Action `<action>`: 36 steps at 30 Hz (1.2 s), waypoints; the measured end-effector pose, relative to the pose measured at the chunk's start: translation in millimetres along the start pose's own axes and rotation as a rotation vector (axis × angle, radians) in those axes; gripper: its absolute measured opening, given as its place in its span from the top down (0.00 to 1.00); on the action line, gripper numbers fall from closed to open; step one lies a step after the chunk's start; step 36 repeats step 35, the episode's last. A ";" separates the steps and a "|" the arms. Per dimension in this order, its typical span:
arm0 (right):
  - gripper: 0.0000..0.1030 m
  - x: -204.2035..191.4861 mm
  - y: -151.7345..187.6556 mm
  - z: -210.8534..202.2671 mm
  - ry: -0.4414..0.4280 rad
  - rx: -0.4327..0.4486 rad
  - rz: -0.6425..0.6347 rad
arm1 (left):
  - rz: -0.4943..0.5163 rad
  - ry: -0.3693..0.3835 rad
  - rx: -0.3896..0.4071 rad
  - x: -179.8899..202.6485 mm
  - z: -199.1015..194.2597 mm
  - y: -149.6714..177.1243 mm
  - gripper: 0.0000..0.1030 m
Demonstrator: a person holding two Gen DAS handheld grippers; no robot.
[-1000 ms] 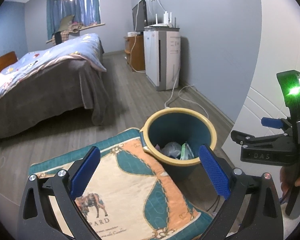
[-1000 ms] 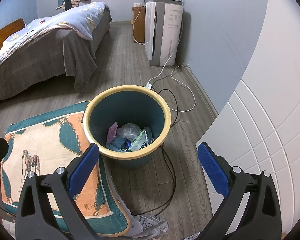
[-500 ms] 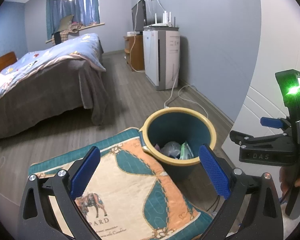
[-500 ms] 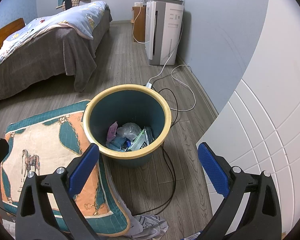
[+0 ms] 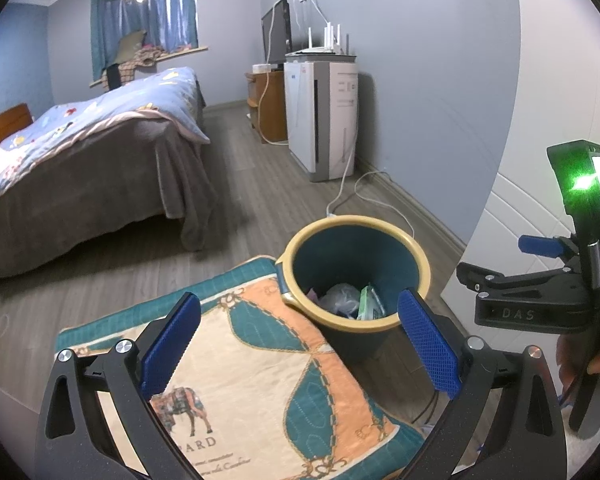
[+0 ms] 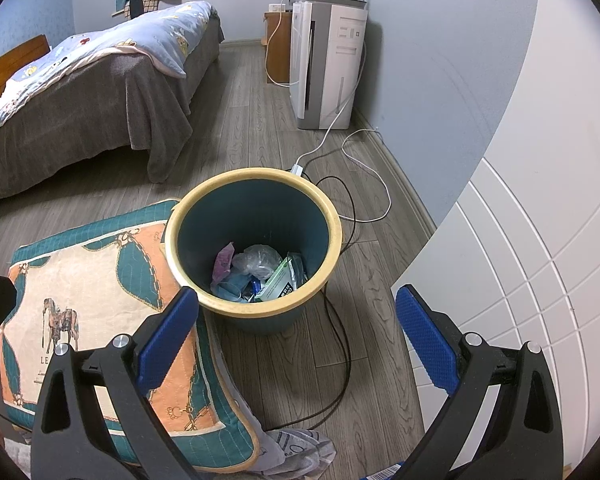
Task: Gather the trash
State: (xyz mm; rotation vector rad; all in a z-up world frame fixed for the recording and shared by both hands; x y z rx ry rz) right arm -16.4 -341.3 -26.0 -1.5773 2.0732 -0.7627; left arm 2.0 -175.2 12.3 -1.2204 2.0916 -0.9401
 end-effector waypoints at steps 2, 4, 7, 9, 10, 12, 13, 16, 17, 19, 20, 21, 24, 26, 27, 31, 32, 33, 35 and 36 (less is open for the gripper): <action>0.06 -0.2 0.1 0.2 0.000 0.000 0.000 | 0.000 0.000 0.001 -0.7 -0.3 -0.1 0.05; 0.06 -0.2 0.0 0.5 0.000 -0.001 0.000 | 0.000 0.001 0.000 -0.7 -0.3 0.0 0.05; 0.06 -0.1 -0.1 0.4 0.000 -0.001 0.000 | 0.000 0.000 0.001 -0.5 -0.3 -0.1 0.05; 0.06 -0.1 -0.1 0.5 0.001 -0.001 -0.001 | 0.000 0.000 0.001 -0.5 -0.3 -0.1 0.05; 0.06 -0.1 0.1 0.5 0.000 0.000 -0.001 | -0.001 0.000 0.001 -0.6 -0.3 -0.1 0.05; 0.06 -0.1 -0.1 0.6 0.001 -0.001 -0.001 | -0.002 0.000 -0.001 -0.4 0.0 0.1 0.05; 0.06 -0.2 -0.2 0.5 0.001 -0.001 -0.001 | 0.000 0.000 0.000 -0.9 -0.2 0.1 0.05; 0.06 -0.1 -0.1 0.6 0.001 -0.001 0.000 | 0.000 0.000 0.001 -1.1 -0.3 0.2 0.05; 0.06 0.0 -0.5 0.5 0.001 -0.001 -0.001 | 0.000 -0.001 0.001 -1.2 -0.3 0.2 0.05; 0.06 0.2 -0.7 0.6 0.000 -0.001 -0.001 | 0.001 0.002 -0.003 -1.4 0.1 0.5 0.05; 0.06 0.2 -0.8 0.6 0.001 -0.001 -0.001 | 0.003 0.005 -0.006 -0.6 0.6 0.7 0.05; 0.06 0.3 -0.7 0.6 0.001 -0.001 -0.001 | 0.004 0.010 -0.009 -0.1 0.9 0.8 0.05; 0.06 0.5 -0.9 0.8 0.001 -0.002 -0.001 | 0.009 0.015 -0.012 2.5 1.1 0.6 0.05; 0.06 1.3 0.4 1.2 0.003 -0.004 0.000 | 0.008 0.020 -0.014 2.0 1.4 -0.6 0.05; 0.06 2.7 1.5 1.8 0.005 -0.005 0.002 | 0.007 0.021 -0.012 2.9 0.5 -1.2 0.05; 0.06 5.5 4.0 3.8 0.019 -0.014 0.009 | -0.013 0.009 -0.007 -1.8 -2.1 -2.4 0.05; 0.06 5.6 4.4 5.3 0.026 -0.019 0.010 | -0.020 0.008 -0.007 -3.5 -2.5 -2.9 0.05; 0.06 5.3 4.0 7.3 0.033 -0.026 0.008 | -0.032 0.006 -0.008 -6.3 -3.4 -4.1 0.05; 0.06 4.2 4.3 9.8 0.042 -0.036 0.007 | -0.050 0.011 -0.006 -11.4 -4.9 -5.6 0.05; 0.06 4.2 4.3 9.8 0.042 -0.036 0.007 | -0.050 0.011 -0.006 -11.4 -4.9 -5.6 0.05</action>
Point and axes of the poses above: each gripper's, at about its wrist camera, not at the fingertips, and z roughly the way its jaws point, x to its right, y to its underside, the point moved 2 cm from there along z, roughly the way its jaws point, and after that the axes turned 5 degrees about -y, right-handed, at the moved point
